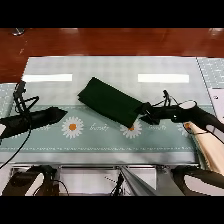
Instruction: Fold the shirts.
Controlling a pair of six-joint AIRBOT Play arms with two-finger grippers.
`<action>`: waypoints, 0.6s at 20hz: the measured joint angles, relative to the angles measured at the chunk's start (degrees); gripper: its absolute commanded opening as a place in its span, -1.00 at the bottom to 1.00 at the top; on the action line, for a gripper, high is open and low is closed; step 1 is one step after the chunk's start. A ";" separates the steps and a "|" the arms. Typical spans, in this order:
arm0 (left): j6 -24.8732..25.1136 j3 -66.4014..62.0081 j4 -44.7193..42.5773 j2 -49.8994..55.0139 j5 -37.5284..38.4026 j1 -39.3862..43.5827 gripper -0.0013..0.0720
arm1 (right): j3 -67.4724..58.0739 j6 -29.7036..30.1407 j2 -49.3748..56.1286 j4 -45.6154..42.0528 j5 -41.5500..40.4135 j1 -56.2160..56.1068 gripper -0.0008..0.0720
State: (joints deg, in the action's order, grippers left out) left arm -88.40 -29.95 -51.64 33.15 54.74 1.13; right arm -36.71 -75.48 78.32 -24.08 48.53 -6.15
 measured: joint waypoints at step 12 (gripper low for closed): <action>0.26 0.00 1.60 0.00 -0.35 0.00 -0.90 | -25.46 1.57 13.29 -4.42 10.21 -7.15 -0.92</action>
State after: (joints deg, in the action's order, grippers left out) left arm -88.14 -29.95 -50.04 33.15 54.39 1.13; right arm -62.17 -73.91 91.61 -28.49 58.74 -13.30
